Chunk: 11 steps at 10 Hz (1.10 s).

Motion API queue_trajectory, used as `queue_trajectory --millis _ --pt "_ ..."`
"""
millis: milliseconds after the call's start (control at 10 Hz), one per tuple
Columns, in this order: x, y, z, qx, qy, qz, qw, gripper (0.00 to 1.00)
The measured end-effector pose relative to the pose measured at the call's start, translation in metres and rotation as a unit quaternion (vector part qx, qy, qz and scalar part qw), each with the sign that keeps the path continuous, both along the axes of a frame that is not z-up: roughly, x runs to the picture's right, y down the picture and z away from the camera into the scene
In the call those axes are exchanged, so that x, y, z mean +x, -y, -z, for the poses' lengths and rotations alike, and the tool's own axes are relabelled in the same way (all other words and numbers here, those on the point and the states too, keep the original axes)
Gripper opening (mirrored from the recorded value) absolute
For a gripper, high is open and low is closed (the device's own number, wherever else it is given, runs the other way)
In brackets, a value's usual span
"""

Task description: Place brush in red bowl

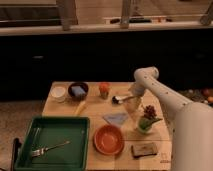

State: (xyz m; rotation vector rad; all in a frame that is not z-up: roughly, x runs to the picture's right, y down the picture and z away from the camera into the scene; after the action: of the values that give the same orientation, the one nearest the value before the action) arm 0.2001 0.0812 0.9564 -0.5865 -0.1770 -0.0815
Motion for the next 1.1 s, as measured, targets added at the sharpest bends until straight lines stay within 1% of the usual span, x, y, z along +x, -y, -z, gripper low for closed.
queue_trajectory --millis 100,200,400,500,700,800,900,1100 --pt "0.001 -0.001 -0.003 -0.003 -0.001 0.001 1.0 0.67" --pt "0.0 -0.003 -0.005 -0.009 -0.001 0.003 1.0 0.53" --pt "0.001 -0.004 -0.008 -0.012 -0.001 0.001 0.9999 0.37" --pt "0.001 -0.004 -0.008 -0.013 -0.001 0.002 0.9999 0.23" --pt "0.005 -0.004 -0.006 -0.013 -0.003 0.002 0.9999 0.06" --pt "0.007 -0.005 -0.006 -0.013 -0.005 0.004 0.9999 0.0" --pt "0.007 -0.003 -0.005 -0.01 -0.002 0.004 0.9999 0.0" --pt "0.015 0.003 0.001 0.001 0.0 0.001 1.0 0.0"
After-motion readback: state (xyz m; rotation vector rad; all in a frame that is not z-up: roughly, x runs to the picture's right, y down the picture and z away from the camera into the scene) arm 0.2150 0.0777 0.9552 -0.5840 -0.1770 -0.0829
